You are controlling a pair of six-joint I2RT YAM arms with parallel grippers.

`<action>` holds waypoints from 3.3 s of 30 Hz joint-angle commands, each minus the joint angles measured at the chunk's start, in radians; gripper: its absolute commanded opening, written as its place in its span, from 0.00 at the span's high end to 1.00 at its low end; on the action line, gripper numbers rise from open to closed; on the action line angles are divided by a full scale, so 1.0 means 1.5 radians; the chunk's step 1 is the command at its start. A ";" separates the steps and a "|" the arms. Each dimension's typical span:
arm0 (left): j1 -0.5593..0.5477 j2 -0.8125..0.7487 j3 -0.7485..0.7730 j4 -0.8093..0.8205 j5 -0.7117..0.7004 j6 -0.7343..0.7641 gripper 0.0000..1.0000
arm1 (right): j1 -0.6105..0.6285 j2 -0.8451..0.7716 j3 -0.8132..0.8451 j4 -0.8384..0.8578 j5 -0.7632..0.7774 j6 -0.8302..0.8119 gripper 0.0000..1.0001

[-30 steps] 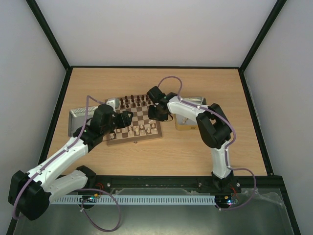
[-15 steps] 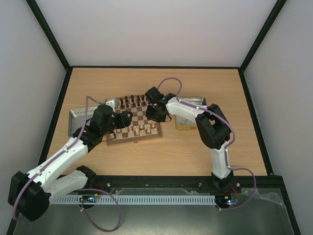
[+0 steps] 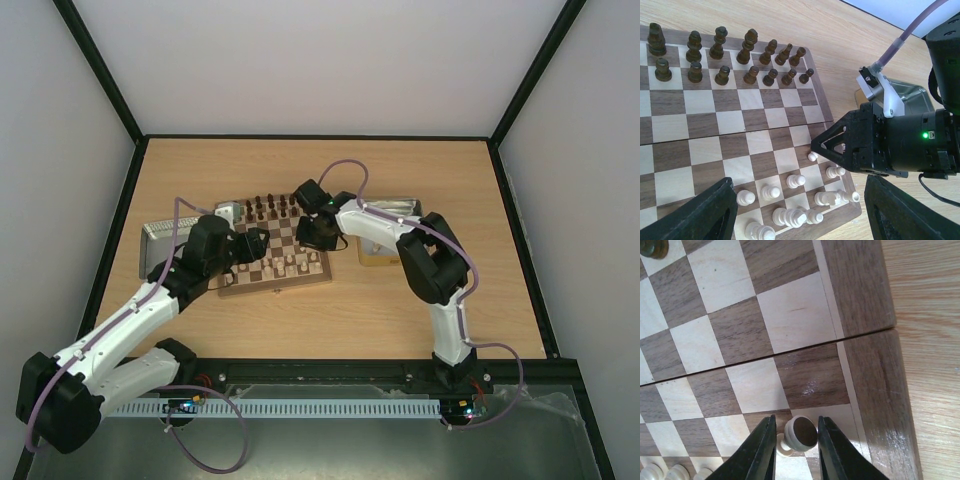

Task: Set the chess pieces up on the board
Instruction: Pick up the chess piece from the chessboard, then place the chess piece on the chessboard.

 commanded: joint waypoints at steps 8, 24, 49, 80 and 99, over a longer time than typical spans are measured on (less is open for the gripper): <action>0.006 -0.007 -0.017 0.014 0.003 0.006 0.28 | 0.012 0.034 0.027 -0.014 0.056 -0.005 0.90; 0.007 0.022 -0.091 0.208 0.095 -0.024 0.28 | -0.013 -0.081 -0.086 0.240 -0.074 0.137 0.92; 0.009 0.144 -0.122 0.456 0.183 -0.097 0.52 | -0.039 -0.270 -0.295 0.486 -0.296 0.368 0.91; 0.000 0.135 -0.093 0.399 0.171 0.056 0.98 | -0.038 -0.277 -0.281 0.425 -0.292 0.318 0.86; -0.019 0.200 0.218 -0.267 0.117 0.143 0.98 | -0.077 -0.379 -0.270 0.207 0.076 0.108 0.57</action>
